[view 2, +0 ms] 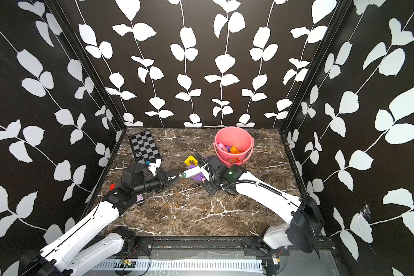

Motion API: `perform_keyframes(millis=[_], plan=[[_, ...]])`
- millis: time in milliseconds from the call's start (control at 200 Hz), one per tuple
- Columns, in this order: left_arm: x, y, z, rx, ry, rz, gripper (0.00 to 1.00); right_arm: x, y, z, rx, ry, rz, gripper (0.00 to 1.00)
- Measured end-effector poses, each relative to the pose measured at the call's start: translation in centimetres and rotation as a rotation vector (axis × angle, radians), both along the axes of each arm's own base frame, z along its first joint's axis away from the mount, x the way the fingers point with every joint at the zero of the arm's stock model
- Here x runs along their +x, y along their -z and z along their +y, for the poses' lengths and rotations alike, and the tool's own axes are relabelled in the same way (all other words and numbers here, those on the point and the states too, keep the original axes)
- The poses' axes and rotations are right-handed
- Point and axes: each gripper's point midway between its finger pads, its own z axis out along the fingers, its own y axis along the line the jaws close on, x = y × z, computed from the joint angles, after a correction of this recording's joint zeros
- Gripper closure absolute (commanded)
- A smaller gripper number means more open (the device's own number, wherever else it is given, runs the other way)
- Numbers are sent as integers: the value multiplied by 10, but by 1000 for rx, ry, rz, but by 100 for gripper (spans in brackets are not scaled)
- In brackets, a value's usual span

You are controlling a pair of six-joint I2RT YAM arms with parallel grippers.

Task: Brush the soil off the hand trowel and place it into the bucket
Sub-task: Brush off the soil from the hand trowel.

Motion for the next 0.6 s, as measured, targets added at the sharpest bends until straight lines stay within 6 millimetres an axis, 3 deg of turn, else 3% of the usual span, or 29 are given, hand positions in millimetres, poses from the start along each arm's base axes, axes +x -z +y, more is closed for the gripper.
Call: perform_keyframes(millis=[205,485,600], plan=[[9,-30,28,-17,-83,-65,100,-6,5,-12,-34,3,1,100],[-5,-40,10,-92,17,-45,100,-5,9,-4,-17,-6,15,100],[-15,-29,-9,-107,83,-18,100,-2,13,5,-9,-11,26,100]])
